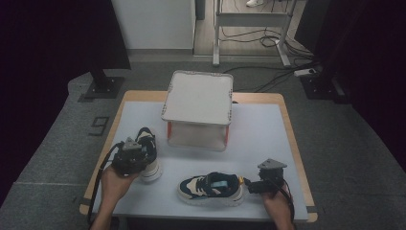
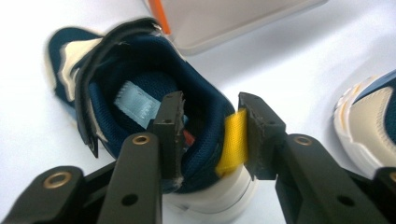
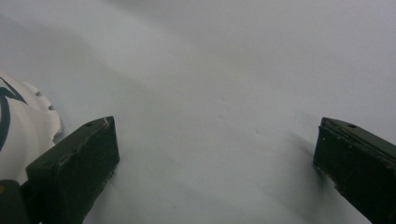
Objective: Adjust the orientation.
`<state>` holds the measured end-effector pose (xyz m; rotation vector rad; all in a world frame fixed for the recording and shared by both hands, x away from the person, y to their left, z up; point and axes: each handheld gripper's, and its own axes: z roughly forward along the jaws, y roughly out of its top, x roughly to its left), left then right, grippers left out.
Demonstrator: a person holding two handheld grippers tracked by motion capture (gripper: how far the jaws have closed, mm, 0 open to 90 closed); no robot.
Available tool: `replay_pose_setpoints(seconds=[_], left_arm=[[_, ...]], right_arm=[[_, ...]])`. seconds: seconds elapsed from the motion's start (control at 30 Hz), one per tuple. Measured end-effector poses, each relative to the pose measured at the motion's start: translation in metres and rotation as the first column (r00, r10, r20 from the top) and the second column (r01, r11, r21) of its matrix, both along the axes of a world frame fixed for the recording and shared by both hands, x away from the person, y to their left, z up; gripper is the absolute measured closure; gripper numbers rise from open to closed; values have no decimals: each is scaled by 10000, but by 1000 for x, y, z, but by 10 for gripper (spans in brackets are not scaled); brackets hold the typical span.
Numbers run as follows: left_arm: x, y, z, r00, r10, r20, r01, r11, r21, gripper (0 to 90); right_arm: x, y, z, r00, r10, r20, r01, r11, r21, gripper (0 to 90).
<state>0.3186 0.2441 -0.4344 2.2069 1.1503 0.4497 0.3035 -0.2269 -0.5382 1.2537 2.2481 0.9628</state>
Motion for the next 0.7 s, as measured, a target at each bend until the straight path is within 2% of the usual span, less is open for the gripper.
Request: replay_pose_setpoints(seconds=[0.03,0.1,0.13,0.17,0.2,0.23,0.27,0.3,0.33,0.4,0.47,0.5,0.57,0.7], left_arm=[[-1,1,-1,10000,35,-33,-35,10000,39,605],[-2,2,-3,9993,364,72,-364,9993,55,530],[-3,4,-5,9953,945,190,-946,9955,28,395],[-3,4,-5,9953,945,190,-946,9955,28,306],[-2,4,-7,9907,1347,205,-1347,9909,-34,306],[0,6,-11,9776,2100,102,-2099,9776,-138,140],[0,7,-13,9729,2313,-9,-2312,9725,-268,87],[0,7,-13,9729,2313,-9,-2312,9725,-268,60],[2,7,-20,9669,2547,-130,-2550,9663,-358,39],[2,6,-24,9654,2600,-196,-2606,9648,-349,19],[5,3,-31,9655,2586,-308,-2596,9650,-369,15],[8,1,-38,9646,2619,-317,-2630,9640,-395,16],[12,0,-43,9632,2674,-268,-2682,9626,-370,20],[14,0,-44,9645,2632,-214,-2639,9634,-473,45]], right_arm=[[0,0,0,10000,6,-13,-6,10000,6,0],[0,0,0,10000,-8,-10,8,10000,15,0],[0,0,0,10000,2,-2,-2,10000,-1,0],[0,0,0,10000,2,-2,-2,10000,-1,0],[0,0,0,10000,2,2,-2,10000,-1,0],[0,0,0,10000,4,-2,-4,10000,-2,0],[0,0,0,10000,2,-1,-2,10000,-2,0],[0,0,0,10000,3,-11,-3,10000,5,0],[0,0,0,10000,2,-6,-2,10000,1,0],[0,0,0,10000,5,-18,-5,10000,9,0],[0,0,0,10000,3,-6,-3,10000,2,0],[0,0,0,10000,1,-2,-1,10000,-1,0],[0,0,0,10000,2,-1,-2,10000,-3,0],[0,0,0,10000,5,6,-5,10000,-3,0]])
